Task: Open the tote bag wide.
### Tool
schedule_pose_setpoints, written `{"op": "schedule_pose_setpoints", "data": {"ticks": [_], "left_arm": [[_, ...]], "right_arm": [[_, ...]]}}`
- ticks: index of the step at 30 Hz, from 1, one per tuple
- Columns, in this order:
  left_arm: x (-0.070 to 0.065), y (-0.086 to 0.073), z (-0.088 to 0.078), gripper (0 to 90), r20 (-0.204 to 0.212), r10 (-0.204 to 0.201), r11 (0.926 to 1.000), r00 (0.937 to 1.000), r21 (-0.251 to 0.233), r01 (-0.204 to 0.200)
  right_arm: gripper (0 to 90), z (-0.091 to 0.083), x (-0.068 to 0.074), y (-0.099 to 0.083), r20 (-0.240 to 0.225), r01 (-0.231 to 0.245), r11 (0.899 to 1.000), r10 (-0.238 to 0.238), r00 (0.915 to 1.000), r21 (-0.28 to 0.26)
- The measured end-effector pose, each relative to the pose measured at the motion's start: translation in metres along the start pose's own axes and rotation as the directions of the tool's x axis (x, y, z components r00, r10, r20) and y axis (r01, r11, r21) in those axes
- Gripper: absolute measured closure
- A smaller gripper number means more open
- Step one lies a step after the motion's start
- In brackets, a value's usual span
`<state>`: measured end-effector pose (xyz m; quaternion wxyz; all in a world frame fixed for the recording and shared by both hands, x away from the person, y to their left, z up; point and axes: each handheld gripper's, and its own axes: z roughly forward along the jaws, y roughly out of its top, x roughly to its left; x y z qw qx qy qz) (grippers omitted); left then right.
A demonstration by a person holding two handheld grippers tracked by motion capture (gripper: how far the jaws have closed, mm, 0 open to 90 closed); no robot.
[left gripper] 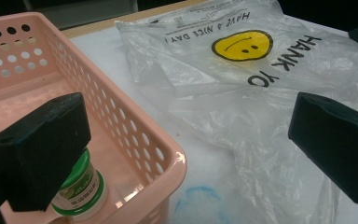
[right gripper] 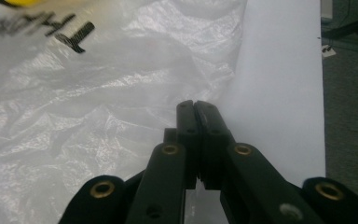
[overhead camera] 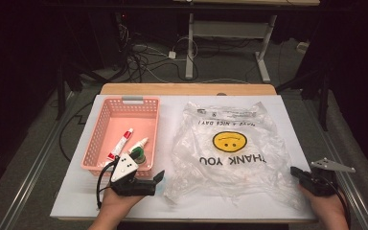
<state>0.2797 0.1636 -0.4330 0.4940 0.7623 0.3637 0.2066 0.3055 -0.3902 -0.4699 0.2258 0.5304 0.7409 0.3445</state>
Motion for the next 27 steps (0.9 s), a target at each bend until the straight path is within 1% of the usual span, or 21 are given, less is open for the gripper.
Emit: {"op": "schedule_pose_setpoints", "data": {"ticks": [1, 2, 3, 4, 6, 7, 8, 9, 10, 11, 12, 13, 14, 15, 16, 18, 19, 22, 23, 25, 27], "left_arm": [[0.000, 0.000, 0.000, 0.0, 0.000, 0.000, 1.0000, 1.0000, 0.000, 0.000], [-0.001, 0.001, 0.000, 0.0, 0.003, -0.002, 1.0000, 1.0000, -0.006, 0.002], [-0.001, 0.002, 0.001, 0.0, 0.005, -0.005, 0.9999, 1.0000, -0.011, 0.005], [-0.001, 0.002, 0.001, 0.0, 0.007, -0.002, 0.9999, 1.0000, -0.013, 0.002], [-0.001, 0.002, 0.003, 0.0, 0.014, 0.003, 1.0000, 0.9999, -0.008, -0.003], [-0.001, 0.002, 0.003, 0.0, 0.014, 0.003, 1.0000, 0.9999, -0.008, -0.003], [-0.001, 0.002, 0.005, 0.0, 0.022, 0.003, 1.0000, 0.9998, -0.003, -0.003], [-0.001, 0.002, 0.005, 0.0, 0.022, 0.003, 1.0000, 0.9998, -0.003, -0.003], [-0.001, 0.002, 0.006, 0.0, 0.025, 0.003, 1.0000, 0.9997, -0.002, -0.003], [0.000, 0.002, 0.007, 0.0, 0.025, 0.004, 1.0000, 0.9997, 0.000, -0.004], [0.000, 0.002, 0.007, 0.0, 0.026, -0.002, 1.0000, 0.9997, 0.002, 0.002], [0.001, 0.003, 0.006, 0.0, 0.030, -0.016, 0.9999, 0.9994, -0.006, 0.016], [0.000, 0.003, 0.006, 0.0, 0.027, -0.017, 0.9998, 0.9995, -0.009, 0.017], [0.000, 0.003, 0.006, 0.0, 0.027, -0.017, 0.9998, 0.9995, -0.009, 0.017], [-0.001, 0.004, 0.005, 0.0, 0.024, -0.013, 0.9998, 0.9996, -0.014, 0.013], [-0.005, 0.006, 0.004, 0.0, 0.024, 0.014, 0.9998, 0.9996, -0.016, -0.013], [-0.005, 0.006, 0.004, 0.0, 0.027, 0.018, 0.9998, 0.9995, -0.012, -0.017], [-0.006, 0.005, 0.004, 0.0, 0.033, 0.006, 1.0000, 0.9994, -0.005, -0.006], [-0.006, 0.005, 0.004, 0.0, 0.036, 0.006, 1.0000, 0.9993, 0.003, -0.006], [-0.007, 0.004, 0.003, 0.0, 0.030, 0.003, 0.9998, 0.9996, 0.021, -0.004], [-0.007, 0.004, 0.001, 0.0, 0.020, -0.004, 0.9998, 0.9998, 0.019, 0.003]], "right_arm": [[89.1, 0.000, 0.000, 0.000, 0.000, 0.000, 1.000, 0.000, 1.0000, 0.000], [89.1, -0.009, 0.004, -0.005, -0.032, -0.029, 0.999, 0.028, 0.9991, -0.026], [89.1, -0.013, 0.008, -0.007, -0.036, -0.029, 0.999, 0.028, 0.9990, -0.036], [89.0, -0.018, 0.013, -0.008, -0.032, -0.021, 0.999, 0.019, 0.9993, -0.041], [88.6, -0.027, 0.023, -0.014, -0.028, 0.019, 0.999, -0.020, 0.9994, -0.044], [88.6, -0.027, 0.023, -0.014, -0.028, 0.019, 0.999, -0.020, 0.9994, -0.044], [87.1, -0.037, 0.031, -0.021, -0.037, 0.022, 0.997, -0.024, 0.9990, -0.067], [87.1, -0.037, 0.031, -0.021, -0.037, 0.022, 0.997, -0.024, 0.9990, -0.067], [87.1, -0.041, 0.035, -0.024, -0.031, 0.031, 0.997, -0.033, 0.9990, -0.074], [87.1, -0.048, 0.040, -0.028, -0.041, 0.044, 0.996, -0.047, 0.9980, -0.077], [87.1, -0.048, 0.040, -0.028, -0.041, 0.044, 0.996, -0.047, 0.9980, -0.077], [83.9, -0.052, 0.044, -0.032, -0.052, 0.048, 0.996, -0.053, 0.9973, -0.078], [81.4, -0.054, 0.046, -0.032, -0.059, 0.048, 0.996, -0.052, 0.9969, -0.079], [81.4, -0.054, 0.046, -0.032, -0.059, 0.048, 0.996, -0.052, 0.9969, -0.079], [80.1, -0.056, 0.045, -0.030, -0.077, 0.044, 0.994, -0.051, 0.9957, -0.099], [73.4, -0.057, 0.043, -0.028, -0.088, 0.040, 0.992, -0.051, 0.9948, -0.122], [70.8, -0.058, 0.042, -0.027, -0.090, 0.035, 0.990, -0.047, 0.9948, -0.136], [64.4, -0.060, 0.041, -0.024, -0.093, 0.033, 0.985, -0.049, 0.9944, -0.168], [63.1, -0.059, 0.040, -0.022, -0.092, 0.037, 0.983, -0.054, 0.9943, -0.179], [64.2, -0.058, 0.038, -0.015, -0.103, 0.029, 0.980, -0.050, 0.9934, -0.197], [64.7, -0.055, 0.037, -0.010, -0.108, 0.036, 0.978, -0.059, 0.9924, -0.206]]}}
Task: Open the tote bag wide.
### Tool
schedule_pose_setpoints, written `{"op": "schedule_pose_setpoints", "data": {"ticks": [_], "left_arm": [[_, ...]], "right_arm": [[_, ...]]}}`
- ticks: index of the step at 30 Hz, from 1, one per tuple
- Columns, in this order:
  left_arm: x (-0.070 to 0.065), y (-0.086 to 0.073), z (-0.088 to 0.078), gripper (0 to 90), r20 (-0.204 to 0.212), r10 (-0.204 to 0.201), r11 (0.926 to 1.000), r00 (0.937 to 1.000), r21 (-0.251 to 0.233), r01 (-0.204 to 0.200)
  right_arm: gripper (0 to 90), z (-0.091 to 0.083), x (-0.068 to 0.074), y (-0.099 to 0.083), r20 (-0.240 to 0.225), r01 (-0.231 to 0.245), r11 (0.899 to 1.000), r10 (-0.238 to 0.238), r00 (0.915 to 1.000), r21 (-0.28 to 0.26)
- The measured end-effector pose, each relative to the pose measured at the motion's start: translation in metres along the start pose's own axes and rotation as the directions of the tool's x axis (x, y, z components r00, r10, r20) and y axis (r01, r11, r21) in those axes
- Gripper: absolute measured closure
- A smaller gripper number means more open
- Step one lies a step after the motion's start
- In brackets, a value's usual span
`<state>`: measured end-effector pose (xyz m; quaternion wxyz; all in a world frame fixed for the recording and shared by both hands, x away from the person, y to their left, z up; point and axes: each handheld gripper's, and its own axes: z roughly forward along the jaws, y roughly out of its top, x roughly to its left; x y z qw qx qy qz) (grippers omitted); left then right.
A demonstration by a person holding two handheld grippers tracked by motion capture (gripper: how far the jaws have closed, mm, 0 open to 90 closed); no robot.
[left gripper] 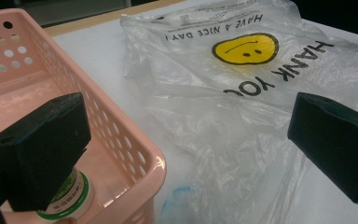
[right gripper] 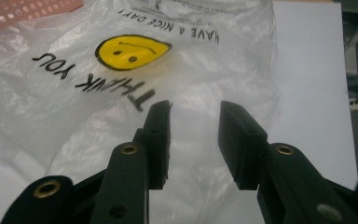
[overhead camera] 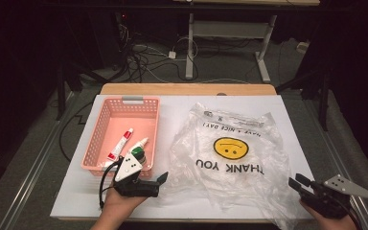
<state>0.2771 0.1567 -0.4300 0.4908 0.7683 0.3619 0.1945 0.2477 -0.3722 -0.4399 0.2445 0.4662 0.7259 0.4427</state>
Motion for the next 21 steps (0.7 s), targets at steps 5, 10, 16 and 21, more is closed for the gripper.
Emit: {"op": "schedule_pose_setpoints", "data": {"ticks": [5, 10, 16, 21], "left_arm": [[0.001, -0.003, -0.003, 0.0, 0.011, -0.011, 0.9998, 0.9999, 0.015, 0.011], [0.002, -0.003, -0.001, 0.0, 0.027, -0.012, 0.9996, 0.9996, 0.027, 0.011], [0.002, 0.000, -0.002, 0.0, 0.013, -0.001, 0.9994, 0.9999, 0.034, 0.001], [0.001, 0.000, -0.004, 0.0, -0.036, -0.002, 0.9995, 0.9993, 0.031, 0.003]], "right_arm": [[60.5, 0.038, -0.019, 0.031, 0.015, 0.018, 1.000, -0.018, 0.9997, 0.016], [60.4, 0.072, -0.044, 0.060, 0.042, -0.015, 1.000, 0.015, 0.9990, 0.003], [64.6, 0.118, -0.064, 0.101, 0.042, -0.006, 1.000, 0.005, 0.9991, 0.027], [58.3, 0.157, -0.080, 0.127, 0.063, -0.028, 0.998, 0.024, 0.9977, 0.061]]}}
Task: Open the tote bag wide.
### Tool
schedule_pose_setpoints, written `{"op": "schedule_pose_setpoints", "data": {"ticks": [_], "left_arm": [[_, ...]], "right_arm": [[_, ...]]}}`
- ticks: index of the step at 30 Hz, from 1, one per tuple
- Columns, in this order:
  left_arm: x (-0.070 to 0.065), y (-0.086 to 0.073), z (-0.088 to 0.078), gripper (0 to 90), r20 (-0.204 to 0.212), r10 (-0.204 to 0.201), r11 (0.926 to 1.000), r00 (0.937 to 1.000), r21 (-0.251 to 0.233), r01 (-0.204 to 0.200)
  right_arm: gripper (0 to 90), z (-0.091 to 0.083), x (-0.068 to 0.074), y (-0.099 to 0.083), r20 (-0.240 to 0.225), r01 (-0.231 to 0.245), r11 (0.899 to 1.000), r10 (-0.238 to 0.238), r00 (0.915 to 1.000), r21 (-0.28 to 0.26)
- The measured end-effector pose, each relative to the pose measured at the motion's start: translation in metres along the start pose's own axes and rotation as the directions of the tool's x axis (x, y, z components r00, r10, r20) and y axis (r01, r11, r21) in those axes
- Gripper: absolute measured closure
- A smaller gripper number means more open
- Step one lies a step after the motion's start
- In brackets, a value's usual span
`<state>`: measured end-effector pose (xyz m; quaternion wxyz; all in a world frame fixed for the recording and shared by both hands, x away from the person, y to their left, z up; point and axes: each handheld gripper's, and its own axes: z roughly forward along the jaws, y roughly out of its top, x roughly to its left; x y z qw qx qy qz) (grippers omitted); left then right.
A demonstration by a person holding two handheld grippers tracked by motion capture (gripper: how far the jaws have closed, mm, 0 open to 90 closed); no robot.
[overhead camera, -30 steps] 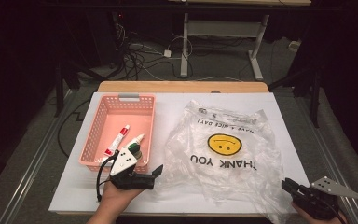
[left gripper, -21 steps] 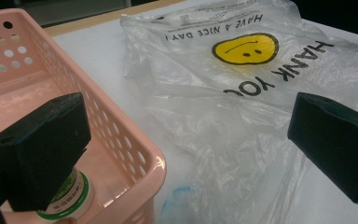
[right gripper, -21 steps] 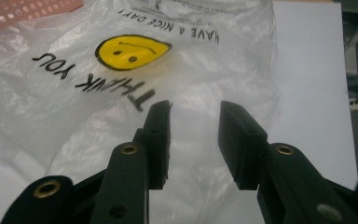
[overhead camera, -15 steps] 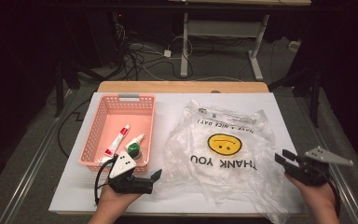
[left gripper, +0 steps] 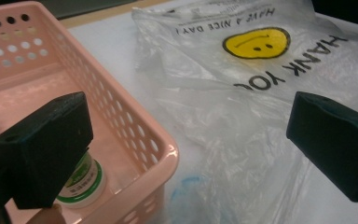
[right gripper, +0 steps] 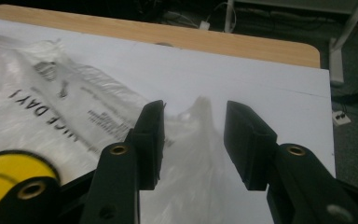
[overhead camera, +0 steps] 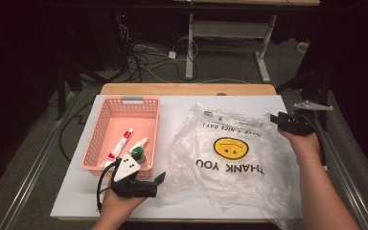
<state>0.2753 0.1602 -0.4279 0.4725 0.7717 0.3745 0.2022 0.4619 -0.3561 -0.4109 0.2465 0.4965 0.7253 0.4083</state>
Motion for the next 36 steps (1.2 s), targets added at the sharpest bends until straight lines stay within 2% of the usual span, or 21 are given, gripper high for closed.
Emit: {"op": "schedule_pose_setpoints", "data": {"ticks": [3, 5, 6, 7, 8, 10, 14, 16, 17, 20, 21, 23, 26, 27, 29, 30, 32, 33, 34, 35, 36], "left_arm": [[-0.002, -0.001, -0.002, 0.0, -0.010, 0.017, 0.9998, 0.9998, -0.008, -0.017], [-0.004, -0.001, 0.000, 0.0, 0.008, 0.027, 0.9994, 0.9996, 0.019, -0.028], [-0.004, 0.000, 0.000, 0.0, 0.023, 0.025, 0.9993, 0.9994, 0.028, -0.026], [-0.004, 0.000, 0.000, 0.0, 0.039, 0.024, 0.9994, 0.9989, 0.024, -0.025], [-0.004, 0.000, 0.000, 0.0, 0.041, 0.020, 0.9997, 0.9990, 0.014, -0.021], [-0.004, 0.000, -0.001, 0.4, 0.044, 0.011, 0.9999, 0.9990, -0.005, -0.011], [-0.002, -0.001, 0.000, 0.4, 0.053, 0.004, 0.9999, 0.9986, 0.010, -0.004], [-0.002, -0.002, 0.001, 0.4, 0.055, 0.004, 0.9999, 0.9985, 0.010, -0.004], [-0.002, -0.002, 0.001, 0.4, 0.057, 0.006, 0.9999, 0.9984, 0.009, -0.006], [-0.003, -0.003, 0.003, 0.4, 0.055, 0.011, 0.9999, 0.9984, 0.002, -0.011], [-0.003, -0.003, 0.005, 0.4, 0.058, 0.013, 0.9999, 0.9982, 0.003, -0.014], [-0.004, -0.003, 0.006, 0.4, 0.063, 0.013, 0.9999, 0.9979, 0.005, -0.013], [-0.006, -0.003, 0.007, 0.4, 0.072, 0.030, 0.9995, 0.9970, 0.004, -0.030], [-0.006, -0.002, 0.007, 0.4, 0.073, 0.035, 0.9994, 0.9968, 0.004, -0.035], [-0.007, -0.001, 0.008, 0.4, 0.075, 0.040, 0.9992, 0.9964, -0.001, -0.040], [-0.007, 0.000, 0.009, 0.4, 0.077, 0.039, 0.9993, 0.9963, -0.003, -0.039], [-0.009, 0.001, 0.009, 0.4, 0.081, 0.044, 0.9990, 0.9958, -0.006, -0.044], [-0.010, 0.001, 0.009, 0.4, 0.082, 0.047, 0.9989, 0.9955, -0.008, -0.047], [-0.011, 0.000, 0.009, 0.4, 0.083, 0.046, 0.9989, 0.9955, -0.007, -0.046], [-0.011, 0.000, 0.009, 0.4, 0.084, 0.046, 0.9990, 0.9954, -0.004, -0.045], [-0.011, -0.001, 0.009, 0.4, 0.083, 0.047, 0.9989, 0.9955, -0.003, -0.047]], "right_arm": [[57.7, 0.015, -0.005, 0.003, -0.030, -0.015, 0.999, 0.016, 0.9994, 0.037], [58.7, 0.034, -0.011, 0.001, -0.048, -0.027, 0.994, 0.032, 0.9983, 0.102], [58.7, 0.034, -0.011, 0.001, -0.048, -0.027, 0.994, 0.032, 0.9983, 0.102], [76.3, 0.043, -0.011, -0.003, -0.047, -0.003, 0.991, 0.010, 0.9989, 0.137], [86.0, 0.046, -0.011, -0.004, -0.044, 0.011, 0.989, -0.005, 0.9990, 0.145], [90.0, 0.049, -0.012, -0.004, -0.019, 0.017, 0.992, -0.015, 0.9997, 0.128], [90.0, 0.042, -0.029, 0.002, 0.081, -0.012, 0.998, 0.007, 0.9967, 0.064], [90.0, 0.038, -0.036, 0.003, 0.104, -0.030, 0.998, 0.025, 0.9942, 0.047], [90.0, 0.032, -0.051, 0.001, 0.123, -0.090, 0.996, 0.087, 0.9887, 0.020], [89.7, 0.027, -0.059, -0.002, 0.132, -0.109, 0.994, 0.106, 0.9857, 0.017], [77.4, 0.021, -0.063, -0.005, 0.136, -0.108, 0.994, 0.104, 0.9853, 0.017], [70.1, 0.011, -0.063, -0.002, 0.124, -0.114, 0.994, 0.113, 0.9858, -0.006], [66.9, -0.006, -0.058, 0.001, 0.113, -0.096, 0.995, 0.099, 0.9886, -0.039], [66.0, -0.026, -0.047, 0.001, 0.099, -0.061, 0.995, 0.069, 0.9927, -0.084], [64.9, -0.046, -0.033, -0.004, 0.082, -0.029, 0.995, 0.037, 0.9960, -0.095], [64.9, -0.046, -0.033, -0.004, 0.082, -0.029, 0.995, 0.037, 0.9960, -0.095], [62.7, -0.074, -0.004, -0.021, 0.058, 0.027, 0.996, -0.021, 0.9981, -0.089], [62.7, -0.074, -0.004, -0.021, 0.058, 0.027, 0.996, -0.021, 0.9981, -0.089], [62.3, -0.083, 0.006, -0.030, 0.051, 0.040, 0.995, -0.035, 0.9980, -0.087], [61.3, -0.099, 0.028, -0.049, 0.025, 0.059, 0.995, -0.057, 0.9981, -0.077], [61.3, -0.107, 0.038, -0.060, 0.013, 0.060, 0.995, -0.059, 0.9982, -0.081]]}}
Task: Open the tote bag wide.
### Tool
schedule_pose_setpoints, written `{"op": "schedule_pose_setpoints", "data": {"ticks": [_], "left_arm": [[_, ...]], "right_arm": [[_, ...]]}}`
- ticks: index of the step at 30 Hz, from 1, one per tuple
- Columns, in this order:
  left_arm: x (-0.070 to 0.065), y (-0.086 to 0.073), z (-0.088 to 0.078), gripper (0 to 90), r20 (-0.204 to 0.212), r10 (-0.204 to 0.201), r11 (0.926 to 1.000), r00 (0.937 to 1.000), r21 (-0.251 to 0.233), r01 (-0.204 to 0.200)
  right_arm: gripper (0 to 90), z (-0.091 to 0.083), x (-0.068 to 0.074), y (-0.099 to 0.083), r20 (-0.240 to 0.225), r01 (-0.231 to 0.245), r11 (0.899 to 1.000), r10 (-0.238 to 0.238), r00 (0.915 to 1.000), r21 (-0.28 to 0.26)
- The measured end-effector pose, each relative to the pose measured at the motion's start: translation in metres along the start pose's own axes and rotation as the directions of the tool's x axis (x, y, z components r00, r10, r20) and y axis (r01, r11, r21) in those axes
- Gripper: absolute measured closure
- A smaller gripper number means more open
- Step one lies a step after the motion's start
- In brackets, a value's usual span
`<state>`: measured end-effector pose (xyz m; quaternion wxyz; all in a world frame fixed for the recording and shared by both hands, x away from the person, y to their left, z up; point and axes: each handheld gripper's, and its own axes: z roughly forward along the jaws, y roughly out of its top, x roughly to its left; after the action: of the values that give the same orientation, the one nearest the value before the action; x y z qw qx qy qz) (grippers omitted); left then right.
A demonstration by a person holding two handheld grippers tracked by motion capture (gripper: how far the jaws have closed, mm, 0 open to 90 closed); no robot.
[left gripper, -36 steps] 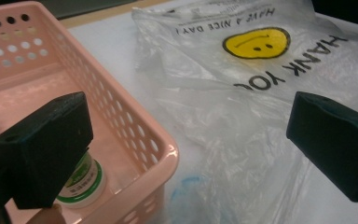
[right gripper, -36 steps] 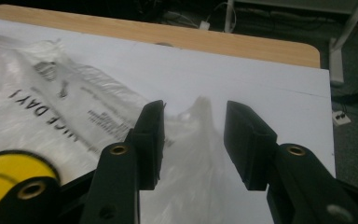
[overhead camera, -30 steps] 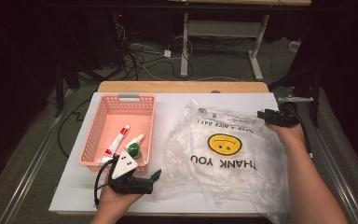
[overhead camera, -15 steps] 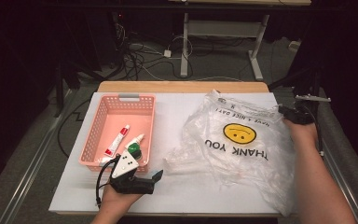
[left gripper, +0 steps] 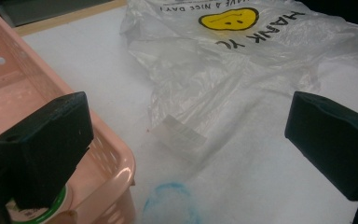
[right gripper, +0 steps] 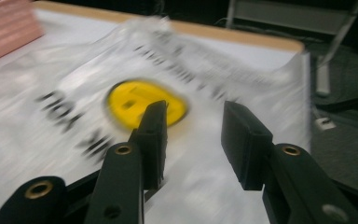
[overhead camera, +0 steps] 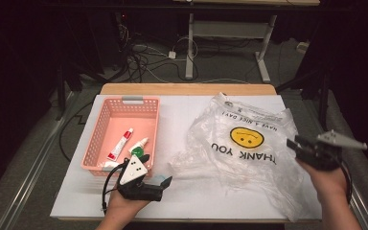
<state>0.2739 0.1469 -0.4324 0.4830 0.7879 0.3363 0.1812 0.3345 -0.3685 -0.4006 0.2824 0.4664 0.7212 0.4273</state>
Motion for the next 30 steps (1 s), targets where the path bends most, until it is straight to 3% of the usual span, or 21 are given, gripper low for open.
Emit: {"op": "schedule_pose_setpoints", "data": {"ticks": [1, 2, 3, 7, 14, 21, 23, 26, 27, 28, 30], "left_arm": [[0.000, -0.001, -0.001, 0.4, -0.001, -0.002, 1.0000, 1.0000, 0.003, 0.002], [0.001, -0.001, -0.002, 0.4, 0.001, -0.008, 1.0000, 1.0000, 0.001, 0.008], [0.001, -0.002, -0.003, 0.4, 0.002, -0.011, 0.9999, 0.9999, -0.002, 0.011], [0.003, -0.001, -0.005, 0.4, 0.000, -0.017, 0.9998, 0.9999, -0.012, 0.017], [0.001, 0.003, -0.002, 0.3, 0.017, -0.011, 0.9999, 0.9998, -0.011, 0.011], [-0.009, 0.011, 0.005, 0.3, 0.056, 0.030, 0.9995, 0.9980, -0.012, -0.029], [-0.010, 0.012, 0.006, 0.3, 0.060, 0.033, 0.9994, 0.9976, -0.013, -0.032], [-0.008, 0.013, 0.008, 0.3, 0.050, 0.042, 0.9991, 0.9979, -0.012, -0.041], [-0.007, 0.014, 0.009, 0.3, 0.046, 0.042, 0.9991, 0.9981, -0.012, -0.041], [-0.006, 0.014, 0.009, 0.3, 0.045, 0.038, 0.9992, 0.9983, -0.013, -0.038], [-0.005, 0.015, 0.010, 0.3, 0.047, 0.036, 0.9993, 0.9983, -0.015, -0.035]], "right_arm": [[61.3, 0.000, 0.000, 0.000, 0.000, 0.000, 1.000, 0.000, 1.0000, 0.000], [60.9, -0.015, 0.019, -0.020, -0.021, -0.001, 1.000, 0.002, 0.9998, 0.013], [60.9, -0.015, 0.019, -0.020, -0.021, -0.001, 1.000, 0.002, 0.9998, 0.013], [56.8, -0.038, 0.048, -0.056, -0.086, -0.002, 0.998, 0.007, 0.9963, 0.058], [47.7, -0.053, 0.060, -0.081, -0.108, -0.019, 0.995, 0.030, 0.9938, 0.100], [43.1, -0.053, 0.063, -0.087, -0.132, -0.030, 0.990, 0.048, 0.9900, 0.136], [42.9, -0.054, 0.064, -0.091, -0.118, -0.027, 0.988, 0.046, 0.9920, 0.153], [47.8, -0.055, 0.065, -0.093, -0.115, -0.013, 0.986, 0.033, 0.9928, 0.169], [55.9, -0.055, 0.067, -0.094, -0.131, 0.010, 0.982, 0.015, 0.9912, 0.189], [55.9, -0.055, 0.067, -0.094, -0.131, 0.010, 0.982, 0.015, 0.9912, 0.189], [66.1, -0.055, 0.067, -0.096, -0.132, 0.015, 0.979, 0.012, 0.9911, 0.204]]}}
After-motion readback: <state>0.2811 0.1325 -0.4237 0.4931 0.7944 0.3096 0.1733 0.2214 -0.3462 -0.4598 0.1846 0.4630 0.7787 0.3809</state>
